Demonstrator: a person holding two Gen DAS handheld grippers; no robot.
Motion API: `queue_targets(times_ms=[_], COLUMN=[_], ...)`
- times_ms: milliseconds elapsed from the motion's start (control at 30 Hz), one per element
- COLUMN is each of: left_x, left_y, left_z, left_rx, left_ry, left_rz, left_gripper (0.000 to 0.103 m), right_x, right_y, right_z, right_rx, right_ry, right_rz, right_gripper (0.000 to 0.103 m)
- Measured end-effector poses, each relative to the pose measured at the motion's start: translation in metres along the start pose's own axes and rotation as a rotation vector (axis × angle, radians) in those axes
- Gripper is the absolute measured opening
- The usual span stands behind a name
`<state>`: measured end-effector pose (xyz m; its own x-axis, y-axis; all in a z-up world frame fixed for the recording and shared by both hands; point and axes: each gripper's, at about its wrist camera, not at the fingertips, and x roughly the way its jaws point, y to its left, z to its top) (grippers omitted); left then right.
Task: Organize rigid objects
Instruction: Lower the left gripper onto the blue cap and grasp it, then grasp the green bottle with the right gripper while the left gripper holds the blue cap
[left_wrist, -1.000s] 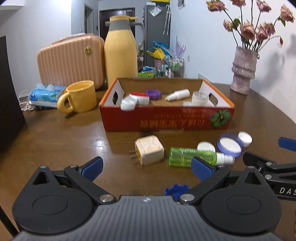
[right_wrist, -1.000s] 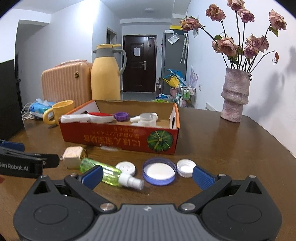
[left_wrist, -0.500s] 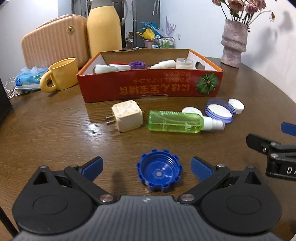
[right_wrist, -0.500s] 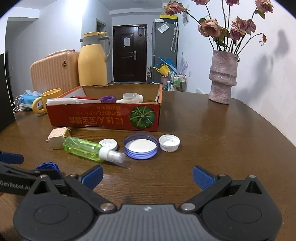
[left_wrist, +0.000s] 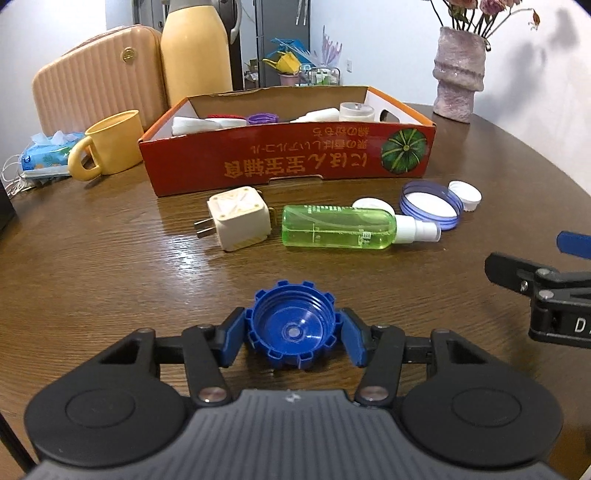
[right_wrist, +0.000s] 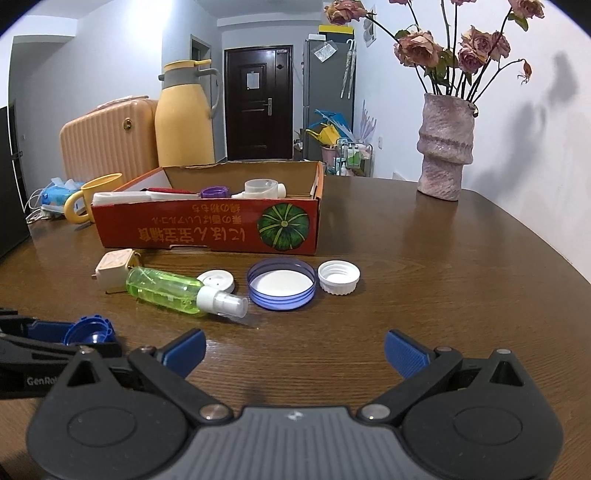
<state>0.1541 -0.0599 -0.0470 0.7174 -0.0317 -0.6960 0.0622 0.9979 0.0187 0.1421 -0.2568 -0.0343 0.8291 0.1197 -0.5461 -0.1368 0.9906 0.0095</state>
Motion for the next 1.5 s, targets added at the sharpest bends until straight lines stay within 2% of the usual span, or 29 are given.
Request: queue_targets(times_ms=[700, 1000, 1367, 1500], left_x=[-0.018, -0.020, -0.020, -0.019], left_y=[0.044, 0.065, 0.089, 0.096], left_z=[0.012, 0.013, 0.010, 0.009], left_rx=[-0.067, -0.098, -0.143, -0.155], left_ry=[-0.086, -0.101, -0.102, -0.100], left_rz=[0.035, 0.055, 0.070, 0.075], left_gripper=[0.055, 0.055, 0.055, 0.055], right_x=[0.023, 0.047, 0.070, 0.078], right_y=[0.028, 0.052, 0.077, 0.085], right_z=[0.014, 0.022, 0.032, 0.038], right_rx=[-0.049, -0.152, -0.277, -0.302], right_ry=[0.017, 0.021, 0.014, 0.011], right_rz=[0.066, 0.087, 0.126, 0.153], right_gripper=[0.103, 0.096, 0.095, 0.090])
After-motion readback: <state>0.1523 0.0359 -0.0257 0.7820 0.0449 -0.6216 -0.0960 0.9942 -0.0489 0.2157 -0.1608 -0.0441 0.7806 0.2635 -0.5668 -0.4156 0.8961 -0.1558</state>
